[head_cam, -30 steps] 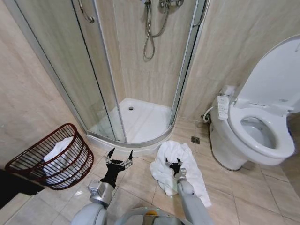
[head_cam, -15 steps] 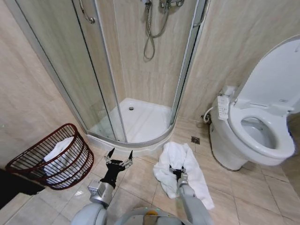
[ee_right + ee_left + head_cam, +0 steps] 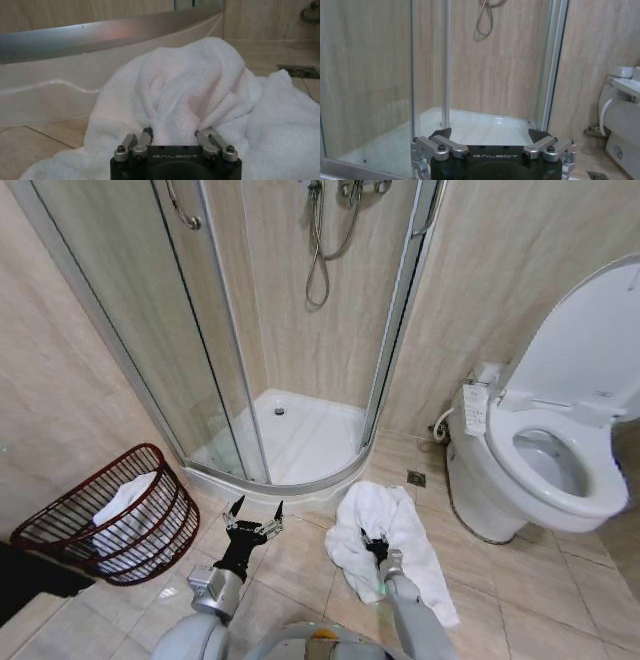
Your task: Discard the used towel into the hamper.
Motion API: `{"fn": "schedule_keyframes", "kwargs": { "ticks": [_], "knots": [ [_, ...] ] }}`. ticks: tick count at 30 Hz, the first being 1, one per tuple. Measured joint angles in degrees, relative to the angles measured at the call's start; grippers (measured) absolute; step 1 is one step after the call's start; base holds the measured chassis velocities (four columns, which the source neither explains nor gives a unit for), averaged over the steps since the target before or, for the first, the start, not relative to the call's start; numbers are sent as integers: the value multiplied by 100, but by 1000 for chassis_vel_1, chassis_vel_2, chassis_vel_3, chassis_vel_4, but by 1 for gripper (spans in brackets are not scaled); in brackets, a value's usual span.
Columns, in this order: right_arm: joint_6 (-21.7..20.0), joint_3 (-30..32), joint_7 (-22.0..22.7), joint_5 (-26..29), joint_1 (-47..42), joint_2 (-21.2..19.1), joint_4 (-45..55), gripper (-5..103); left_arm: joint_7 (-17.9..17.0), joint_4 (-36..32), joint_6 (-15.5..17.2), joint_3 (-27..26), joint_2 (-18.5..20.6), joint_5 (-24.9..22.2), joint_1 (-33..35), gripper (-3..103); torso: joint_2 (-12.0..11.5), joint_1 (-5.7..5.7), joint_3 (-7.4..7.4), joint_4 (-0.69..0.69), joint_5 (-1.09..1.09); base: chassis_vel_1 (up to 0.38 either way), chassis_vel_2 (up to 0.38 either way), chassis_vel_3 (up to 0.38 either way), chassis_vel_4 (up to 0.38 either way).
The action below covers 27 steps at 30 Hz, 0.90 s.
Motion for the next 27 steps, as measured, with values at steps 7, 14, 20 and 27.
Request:
{"fn": "schedule_keyframes", "kwargs": {
  "ticks": [7, 14, 20, 27],
  "knots": [
    [348, 200, -244, -237, 17, -6, -224, 21, 0, 0, 0, 0, 0, 0, 0, 100, 1, 0, 0, 0, 0, 0, 0, 0, 0],
    [1168, 282, -206, -676, 130, 41, -514, 21, 0, 0, 0, 0, 0, 0, 0, 100, 2, 1, 1, 0, 0, 0, 0, 0, 0],
    [1680, 335, 10, -992, 272, 74, -798, 21, 0, 0, 0, 0, 0, 0, 0, 100, 2, 1, 1, 0, -1, 0, 0, 0, 0],
    [1697, 329, -115, -1003, 140, 78, -289, 21, 0, 0, 0, 0, 0, 0, 0, 100, 2, 1, 2, 0, -1, 0, 0, 0, 0]
  ]
}}
